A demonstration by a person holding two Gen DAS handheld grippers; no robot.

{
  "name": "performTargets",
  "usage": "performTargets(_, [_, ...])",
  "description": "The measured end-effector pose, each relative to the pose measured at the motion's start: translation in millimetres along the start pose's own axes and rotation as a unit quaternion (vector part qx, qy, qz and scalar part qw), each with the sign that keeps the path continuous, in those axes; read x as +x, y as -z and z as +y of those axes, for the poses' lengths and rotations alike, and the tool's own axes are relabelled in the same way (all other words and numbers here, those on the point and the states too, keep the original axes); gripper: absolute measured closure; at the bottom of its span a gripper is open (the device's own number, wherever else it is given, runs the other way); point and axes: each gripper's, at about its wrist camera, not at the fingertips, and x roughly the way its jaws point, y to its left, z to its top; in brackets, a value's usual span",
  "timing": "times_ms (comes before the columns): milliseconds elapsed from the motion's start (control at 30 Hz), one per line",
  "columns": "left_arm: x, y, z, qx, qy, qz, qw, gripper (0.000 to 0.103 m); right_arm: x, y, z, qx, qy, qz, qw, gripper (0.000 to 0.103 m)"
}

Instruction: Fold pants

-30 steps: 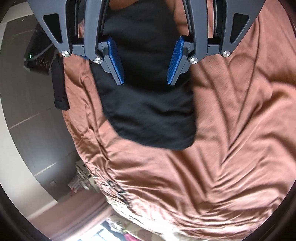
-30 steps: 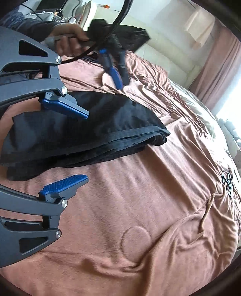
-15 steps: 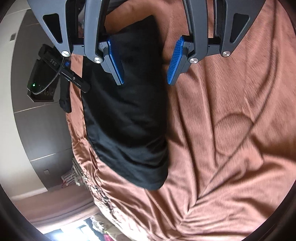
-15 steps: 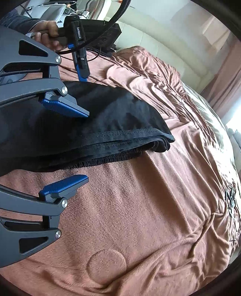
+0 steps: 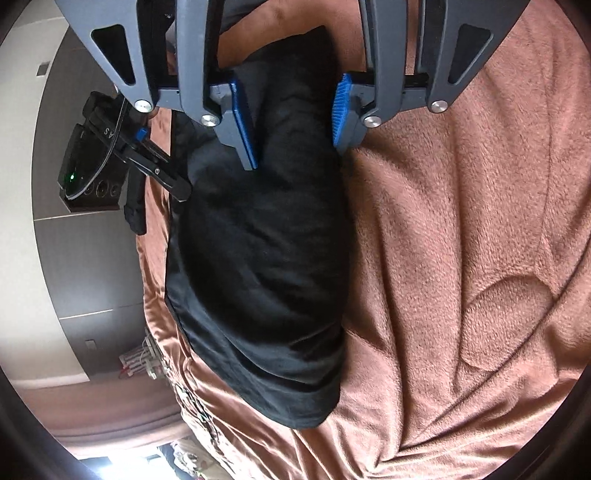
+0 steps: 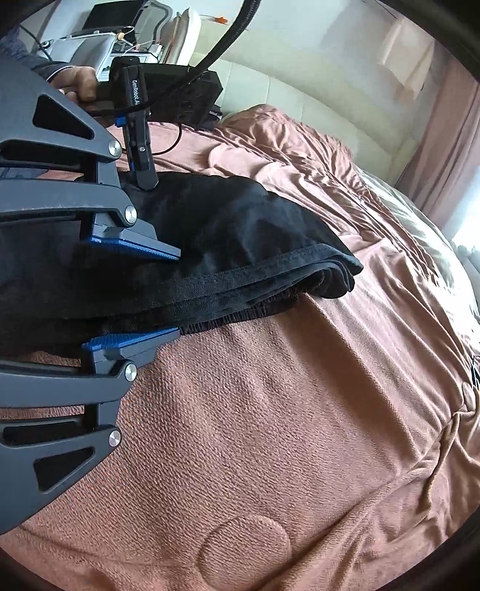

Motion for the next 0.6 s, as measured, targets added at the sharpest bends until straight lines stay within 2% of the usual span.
performTargets(67, [-2,2,-5,0.007,-0.005,0.001,1.0000,0.084,1,-1,2,0.002,-0.001,0.000,1.000,0.073])
performTargets(167, [-10,3,-7,0.020,-0.006,0.000,0.9998,0.090,1,0,7,0.004,0.000,0.000,1.000,0.073])
performTargets(300, [-25,1,-10,0.031,-0.014,-0.007,0.9994,0.092,1,2,15,0.007,-0.003,0.007,1.000,0.078])
performTargets(600, [-51,4,7,0.024,-0.030,-0.007,0.9992,0.092,20,14,37,0.013,-0.019,0.037,0.999,0.079])
